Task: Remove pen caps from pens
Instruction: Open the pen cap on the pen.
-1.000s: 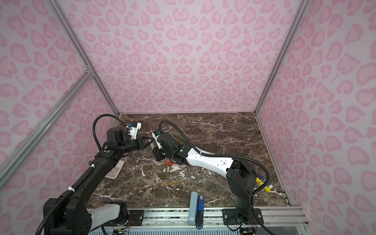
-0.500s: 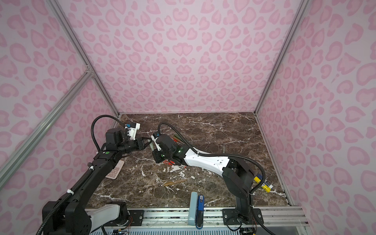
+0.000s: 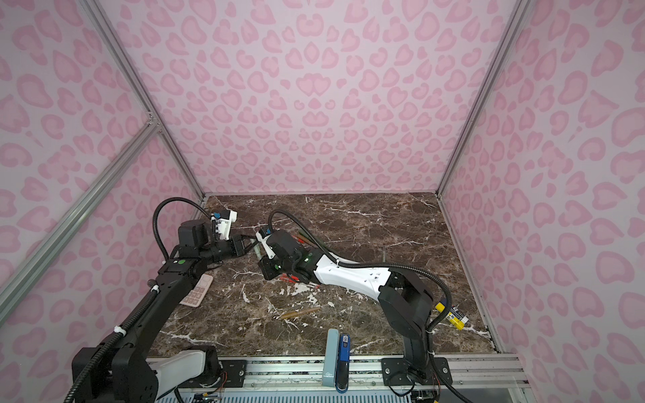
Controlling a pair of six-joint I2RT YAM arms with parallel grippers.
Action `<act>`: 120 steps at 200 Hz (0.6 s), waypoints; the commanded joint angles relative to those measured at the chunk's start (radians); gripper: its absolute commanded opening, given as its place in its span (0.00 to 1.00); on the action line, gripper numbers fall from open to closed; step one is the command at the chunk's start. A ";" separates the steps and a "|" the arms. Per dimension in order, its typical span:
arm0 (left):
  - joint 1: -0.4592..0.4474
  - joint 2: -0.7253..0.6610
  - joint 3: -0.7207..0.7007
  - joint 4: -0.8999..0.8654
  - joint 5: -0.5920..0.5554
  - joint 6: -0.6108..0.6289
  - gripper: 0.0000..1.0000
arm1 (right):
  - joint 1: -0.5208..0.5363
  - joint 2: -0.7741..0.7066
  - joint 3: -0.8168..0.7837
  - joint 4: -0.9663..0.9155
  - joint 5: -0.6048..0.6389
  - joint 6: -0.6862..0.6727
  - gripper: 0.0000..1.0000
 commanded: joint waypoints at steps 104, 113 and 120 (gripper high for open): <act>0.114 -0.006 0.135 -0.059 -0.024 0.024 0.04 | -0.030 -0.121 -0.243 -0.071 0.051 0.034 0.00; 0.114 0.003 0.159 -0.098 -0.048 0.060 0.04 | -0.041 -0.151 -0.254 -0.070 0.054 0.037 0.00; 0.114 0.010 0.172 -0.121 -0.066 0.088 0.04 | -0.049 -0.179 -0.266 -0.065 0.057 0.037 0.00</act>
